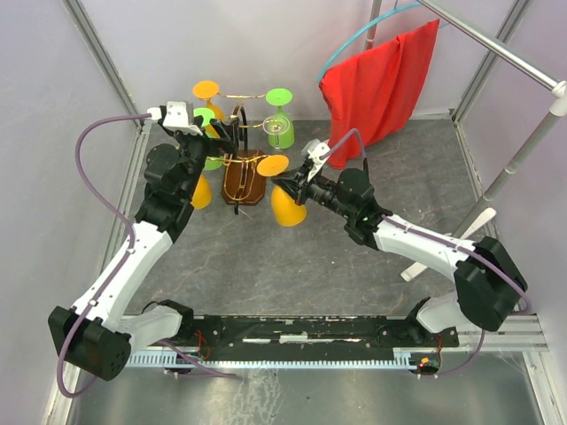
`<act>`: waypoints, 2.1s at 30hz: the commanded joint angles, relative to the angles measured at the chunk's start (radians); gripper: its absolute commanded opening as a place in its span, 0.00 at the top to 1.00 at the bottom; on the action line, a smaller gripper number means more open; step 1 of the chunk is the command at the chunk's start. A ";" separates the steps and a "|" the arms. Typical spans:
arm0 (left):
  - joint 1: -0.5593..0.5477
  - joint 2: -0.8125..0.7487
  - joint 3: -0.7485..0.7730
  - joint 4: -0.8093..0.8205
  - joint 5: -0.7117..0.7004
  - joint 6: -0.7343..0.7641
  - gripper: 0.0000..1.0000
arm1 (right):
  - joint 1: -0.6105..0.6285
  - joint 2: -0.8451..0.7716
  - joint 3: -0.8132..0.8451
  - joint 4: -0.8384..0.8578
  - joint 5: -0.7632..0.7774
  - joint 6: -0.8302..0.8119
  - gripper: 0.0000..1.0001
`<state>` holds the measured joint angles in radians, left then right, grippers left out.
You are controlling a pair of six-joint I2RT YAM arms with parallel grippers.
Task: Place the wine glass upside down on the wine glass rack
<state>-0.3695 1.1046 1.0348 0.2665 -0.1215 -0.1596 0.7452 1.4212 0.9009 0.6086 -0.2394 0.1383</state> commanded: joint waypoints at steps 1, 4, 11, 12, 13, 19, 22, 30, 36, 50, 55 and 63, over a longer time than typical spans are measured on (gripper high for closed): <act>0.005 -0.036 -0.005 0.013 -0.011 -0.006 0.01 | 0.032 0.023 -0.006 0.150 0.049 -0.053 0.99; 0.005 -0.039 -0.007 0.009 -0.012 0.000 0.01 | 0.048 0.037 -0.019 0.176 0.072 -0.059 0.99; 0.005 -0.050 -0.015 0.001 -0.018 0.002 0.01 | 0.071 0.106 -0.051 0.332 0.165 -0.057 0.99; 0.004 -0.051 -0.016 0.000 -0.020 0.006 0.01 | 0.073 0.120 -0.051 0.358 0.176 -0.055 0.99; 0.004 -0.052 -0.015 -0.002 -0.022 0.012 0.01 | 0.076 0.136 -0.049 0.381 0.189 -0.054 0.99; 0.004 -0.062 -0.016 -0.013 -0.037 0.047 0.01 | 0.086 0.218 -0.018 0.474 0.209 -0.037 0.99; 0.004 -0.070 -0.027 -0.013 -0.045 0.054 0.01 | 0.091 0.246 -0.006 0.499 0.230 -0.034 0.99; 0.006 -0.078 -0.048 -0.014 -0.059 0.071 0.01 | 0.094 0.302 0.007 0.572 0.303 -0.041 0.99; 0.005 -0.067 -0.048 -0.010 -0.058 0.066 0.01 | 0.094 0.333 0.024 0.600 0.327 -0.056 0.98; 0.005 -0.047 -0.047 -0.002 -0.068 0.066 0.01 | 0.094 0.410 0.024 0.726 0.430 -0.113 0.89; 0.005 -0.034 -0.043 0.012 -0.067 0.058 0.01 | 0.094 0.386 -0.002 0.726 0.443 -0.134 0.88; 0.005 -0.012 -0.039 0.024 -0.061 0.039 0.01 | 0.094 0.324 -0.072 0.701 0.446 -0.144 0.88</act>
<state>-0.3679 1.0897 0.9840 0.2337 -0.1806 -0.1322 0.8417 1.8030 0.8551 1.2617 0.1894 0.0227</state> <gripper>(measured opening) 0.992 0.125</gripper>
